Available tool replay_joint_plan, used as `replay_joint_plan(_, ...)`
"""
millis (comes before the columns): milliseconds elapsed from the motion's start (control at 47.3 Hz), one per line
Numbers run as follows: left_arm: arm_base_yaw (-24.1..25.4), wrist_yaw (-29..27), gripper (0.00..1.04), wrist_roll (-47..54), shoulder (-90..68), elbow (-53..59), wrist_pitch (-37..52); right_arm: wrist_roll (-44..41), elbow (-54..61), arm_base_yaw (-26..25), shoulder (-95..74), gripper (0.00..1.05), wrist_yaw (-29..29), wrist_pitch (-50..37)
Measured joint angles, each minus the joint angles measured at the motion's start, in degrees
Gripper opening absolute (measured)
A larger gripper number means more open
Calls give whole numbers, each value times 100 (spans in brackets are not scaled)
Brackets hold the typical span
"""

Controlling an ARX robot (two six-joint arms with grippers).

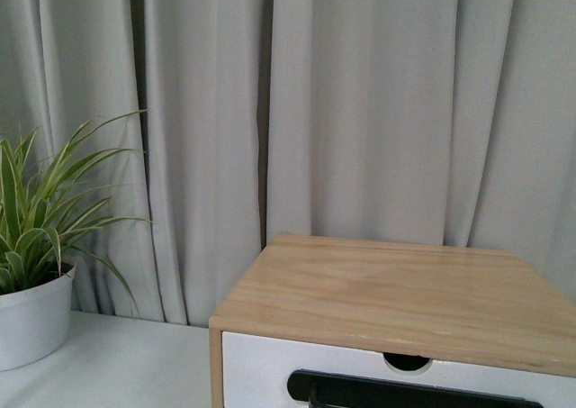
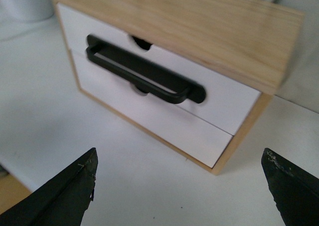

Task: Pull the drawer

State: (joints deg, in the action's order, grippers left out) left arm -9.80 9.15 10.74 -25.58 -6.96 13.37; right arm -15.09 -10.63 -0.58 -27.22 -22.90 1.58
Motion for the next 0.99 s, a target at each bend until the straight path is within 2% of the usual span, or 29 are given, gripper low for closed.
replay_joint_plan(232,-179,1786,99,1794,-1786,-750,656,-1467,-695,13,-1394,96,-557,223)
replay_joint_plan(359,-378,2253,99,2559,-2601,-1320,494,-2118,-1062,13,-1906,96,-706,354)
replay_joint_plan(718,-1241,2072,99,4572,-4367,-2667,-699,-3169,-1631,166,-3141,96,-693,109)
replay_joint_plan(845,-1381,2061,99,4878,-4769,-3003,-905,-3416,-1637,343,-3403,96,-643,-15)
replay_joint_plan(993,-1532,1781,99,5292,-5230,-3392,-1067,-3604,-1663,557,-3683,96,-538,-264)
